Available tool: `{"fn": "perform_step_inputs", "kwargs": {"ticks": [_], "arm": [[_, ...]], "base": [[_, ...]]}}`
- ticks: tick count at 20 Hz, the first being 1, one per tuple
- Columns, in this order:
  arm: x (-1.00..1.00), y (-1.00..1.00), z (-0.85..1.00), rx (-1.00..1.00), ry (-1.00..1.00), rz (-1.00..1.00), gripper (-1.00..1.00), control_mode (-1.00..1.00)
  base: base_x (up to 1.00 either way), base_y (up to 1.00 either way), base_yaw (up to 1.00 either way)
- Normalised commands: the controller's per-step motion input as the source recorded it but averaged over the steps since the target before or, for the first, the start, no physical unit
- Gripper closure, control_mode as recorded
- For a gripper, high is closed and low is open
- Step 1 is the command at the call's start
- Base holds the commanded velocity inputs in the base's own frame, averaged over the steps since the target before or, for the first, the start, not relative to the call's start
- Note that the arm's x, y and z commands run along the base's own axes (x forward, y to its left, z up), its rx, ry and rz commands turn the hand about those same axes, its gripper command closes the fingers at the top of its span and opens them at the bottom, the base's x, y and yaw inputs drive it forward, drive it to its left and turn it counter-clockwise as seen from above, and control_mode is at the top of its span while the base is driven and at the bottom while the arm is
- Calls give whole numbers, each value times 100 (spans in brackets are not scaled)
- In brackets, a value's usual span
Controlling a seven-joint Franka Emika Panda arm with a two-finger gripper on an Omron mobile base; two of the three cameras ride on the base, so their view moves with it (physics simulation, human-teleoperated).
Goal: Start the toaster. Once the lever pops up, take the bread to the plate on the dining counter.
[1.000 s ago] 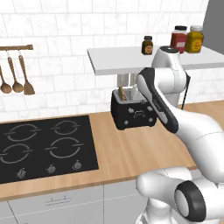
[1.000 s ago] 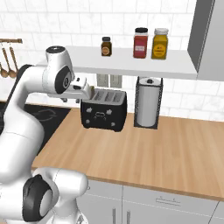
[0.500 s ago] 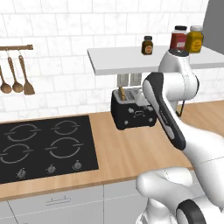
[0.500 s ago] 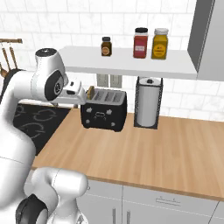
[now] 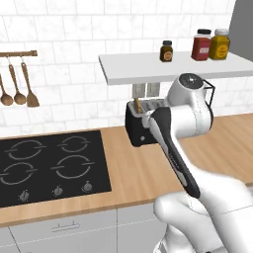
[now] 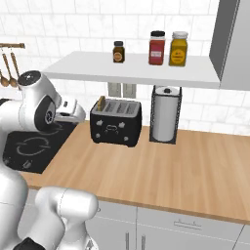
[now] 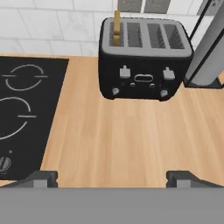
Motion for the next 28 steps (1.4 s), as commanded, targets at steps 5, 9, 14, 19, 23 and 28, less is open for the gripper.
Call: {"fn": "perform_step_inputs", "kwargs": {"ticks": [5,9,14,19,23,28], "arm": [[57,0,-1,0,0,-5,-100,-100],[64,-9,-8,0,0,0,-100,-100],[66,-15,-41,2,3,0,-100,-100],[60,-16,-79,3,8,2,100,-100],[67,-1,-60,1,6,2,100,-100],[64,-2,-2,0,0,4,100,-100]], "base": [[0,0,0],[0,0,0],[0,0,0],[0,0,0],[0,0,0],[0,0,0]]}}
